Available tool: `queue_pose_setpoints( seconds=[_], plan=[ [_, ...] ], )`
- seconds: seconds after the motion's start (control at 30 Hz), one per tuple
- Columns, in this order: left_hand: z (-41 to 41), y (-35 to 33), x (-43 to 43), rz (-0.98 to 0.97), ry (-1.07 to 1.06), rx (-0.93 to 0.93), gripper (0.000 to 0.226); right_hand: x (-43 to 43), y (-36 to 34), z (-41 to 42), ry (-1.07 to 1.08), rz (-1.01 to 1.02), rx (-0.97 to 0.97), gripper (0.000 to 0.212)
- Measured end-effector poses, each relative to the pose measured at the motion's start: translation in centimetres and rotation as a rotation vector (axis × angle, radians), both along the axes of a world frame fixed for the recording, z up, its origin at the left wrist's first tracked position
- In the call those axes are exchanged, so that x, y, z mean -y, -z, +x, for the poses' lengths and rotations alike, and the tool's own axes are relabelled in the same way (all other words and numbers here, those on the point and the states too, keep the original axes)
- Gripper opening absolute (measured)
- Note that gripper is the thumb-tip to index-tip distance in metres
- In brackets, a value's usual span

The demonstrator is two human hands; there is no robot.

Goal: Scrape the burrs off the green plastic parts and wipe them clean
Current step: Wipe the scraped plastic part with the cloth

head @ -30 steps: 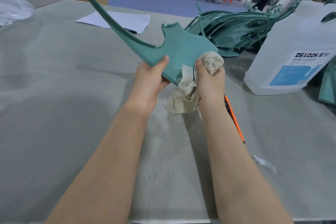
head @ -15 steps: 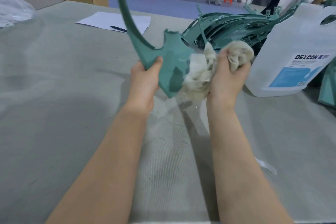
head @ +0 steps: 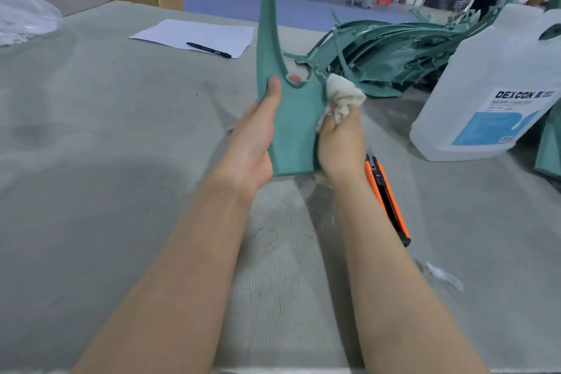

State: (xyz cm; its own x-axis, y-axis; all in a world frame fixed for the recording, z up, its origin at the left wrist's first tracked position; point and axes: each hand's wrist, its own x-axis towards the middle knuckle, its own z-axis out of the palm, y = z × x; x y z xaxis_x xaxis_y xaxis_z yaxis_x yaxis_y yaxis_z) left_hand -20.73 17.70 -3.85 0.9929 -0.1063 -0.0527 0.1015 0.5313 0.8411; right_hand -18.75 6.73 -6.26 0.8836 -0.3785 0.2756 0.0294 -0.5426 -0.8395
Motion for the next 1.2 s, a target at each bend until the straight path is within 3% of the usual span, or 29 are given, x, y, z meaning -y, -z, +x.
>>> queue_pose_setpoints(
  seconds=[0.1,0.23,0.3,0.4,0.43,0.57,0.67,0.8,0.87,0.93,1.03,1.07,1.1,1.13,1.2],
  plan=[
    [0.7,0.1,-0.2,-0.090,-0.064,0.026,0.039,-2.6,-0.2,-1.6,-0.104,-0.071,0.196,0.027],
    [1.1,0.4,-2.7,-0.271,-0.017,0.015,0.051,-7.1,0.6,-2.8,-0.537,-0.334,0.228,0.051],
    [1.0,0.3,-2.9,-0.258,-0.021,0.016,0.055,-5.6,0.4,-1.6,-0.479,-0.331,0.217,0.049],
    [0.5,-0.1,-1.2,-0.104,-0.013,0.043,0.051,-1.8,0.1,-0.4,-0.173,-0.140,0.049,0.044],
    [0.5,0.0,-0.8,-0.090,-0.023,0.035,0.050,-1.9,0.2,-0.9,-0.158,-0.137,0.047,0.045],
    [0.8,0.2,-2.0,-0.290,0.026,-0.021,0.054,-6.4,0.4,-3.1,-0.508,-0.294,0.264,0.051],
    [0.9,0.3,-2.7,-0.309,-0.018,0.044,0.062,-5.5,0.1,-1.6,-0.453,-0.348,0.279,0.052],
    [0.4,-0.2,-2.0,-0.211,-0.024,0.091,0.059,0.3,0.2,-0.5,-0.084,0.021,0.040,0.025],
    [0.5,-0.2,-2.1,-0.252,-0.059,0.087,0.056,1.8,0.0,-0.2,0.012,0.164,0.047,0.018],
    [0.9,0.1,-2.6,-0.288,-0.075,0.076,0.050,2.3,-0.6,-0.2,0.079,0.416,0.095,0.025],
    [1.1,0.5,-3.2,-0.240,-0.111,0.055,0.043,2.5,-1.4,-0.4,-0.008,1.016,0.097,0.024],
    [1.2,0.6,-3.2,-0.198,-0.123,0.046,0.043,2.5,-1.7,-0.7,-0.105,1.162,0.097,0.025],
    [1.2,0.7,-3.2,-0.157,-0.124,0.041,0.044,2.5,-1.9,-0.9,-0.197,1.181,0.092,0.028],
    [1.2,0.7,-3.2,-0.115,-0.120,0.043,0.043,2.3,-2.0,-1.2,-0.295,1.067,0.071,0.031],
    [1.1,0.8,-3.4,-0.058,-0.103,0.052,0.042,1.7,-1.7,-1.7,-0.452,0.546,-0.001,0.026]
  ],
)
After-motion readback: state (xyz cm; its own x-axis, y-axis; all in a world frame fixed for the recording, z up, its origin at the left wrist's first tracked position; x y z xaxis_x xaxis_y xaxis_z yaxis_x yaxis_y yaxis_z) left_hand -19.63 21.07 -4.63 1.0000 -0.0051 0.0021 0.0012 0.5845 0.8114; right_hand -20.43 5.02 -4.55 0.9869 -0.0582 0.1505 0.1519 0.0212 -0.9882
